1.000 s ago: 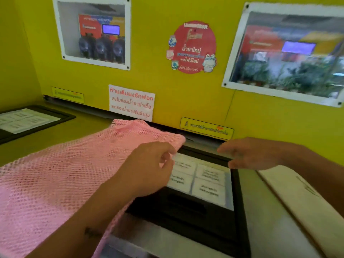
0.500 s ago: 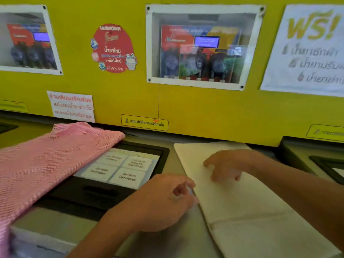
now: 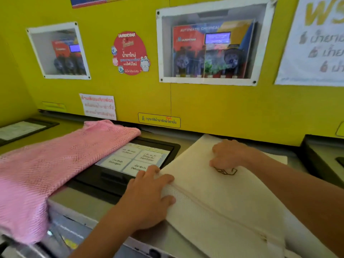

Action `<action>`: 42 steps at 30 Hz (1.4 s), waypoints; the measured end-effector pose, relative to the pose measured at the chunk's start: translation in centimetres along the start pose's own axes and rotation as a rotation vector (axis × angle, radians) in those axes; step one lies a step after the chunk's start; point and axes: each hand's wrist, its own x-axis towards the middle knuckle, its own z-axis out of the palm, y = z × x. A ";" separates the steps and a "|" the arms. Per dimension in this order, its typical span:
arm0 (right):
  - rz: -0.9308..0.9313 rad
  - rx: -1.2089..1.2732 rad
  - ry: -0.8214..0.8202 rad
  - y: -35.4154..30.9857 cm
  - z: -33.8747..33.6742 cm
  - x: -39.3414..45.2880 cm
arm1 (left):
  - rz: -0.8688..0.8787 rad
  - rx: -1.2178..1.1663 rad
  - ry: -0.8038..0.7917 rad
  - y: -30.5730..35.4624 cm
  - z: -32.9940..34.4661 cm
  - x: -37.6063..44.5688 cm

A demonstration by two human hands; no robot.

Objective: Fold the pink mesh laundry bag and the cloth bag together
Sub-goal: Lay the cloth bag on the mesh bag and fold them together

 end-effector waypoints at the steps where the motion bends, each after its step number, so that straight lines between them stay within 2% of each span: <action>1: -0.001 0.023 0.003 0.7 0.5 0.1 | 0.010 -0.020 0.049 -0.5 0.3 0.1; 6: -0.037 0.212 0.255 1.3 2.7 -0.4 | 0.090 -0.105 0.305 -2.6 1.7 0.6; 11: -0.083 0.233 0.325 -0.5 3.4 -0.2 | 0.207 -0.077 0.475 -4.5 1.3 0.7; 15: -0.115 0.357 0.452 -3.1 1.4 0.7 | 0.249 -0.114 0.582 -6.6 -1.3 -0.6; 19: -0.227 0.400 0.593 -9.3 -3.1 1.7 | 0.227 -0.142 0.678 -11.3 -4.8 -2.2; 22: -0.321 0.372 0.618 -15.8 -6.4 3.2 | 0.133 -0.139 0.729 -16.4 -7.7 -4.1; 27: -0.359 0.342 0.708 -28.3 -10.0 6.6 | -0.021 -0.140 0.811 -25.9 -11.6 -6.1; 30: -0.347 0.317 0.611 -35.3 -9.9 8.4 | -0.098 -0.138 0.826 -32.2 -12.8 -6.2; 32: -0.356 0.235 0.464 -39.0 -8.6 9.4 | -0.177 -0.116 0.793 -36.7 -12.6 -6.2; 35: -0.410 0.096 0.206 -42.3 -5.3 10.8 | -0.305 -0.088 0.639 -42.4 -10.7 -6.7; 37: -0.443 0.069 0.033 -43.4 -2.8 11.1 | -0.327 -0.074 0.573 -44.6 -9.2 -7.3; 38: -0.454 0.058 0.003 -43.7 -1.8 11.1 | -0.322 -0.069 0.569 -45.1 -8.6 -7.6; 40: -0.473 0.054 0.046 -43.9 -0.6 11.0 | -0.319 -0.039 0.564 -45.5 -8.2 -8.1; 42: -0.461 0.065 0.046 -43.9 -0.9 10.7 | -0.248 0.011 0.577 -45.2 -8.4 -8.9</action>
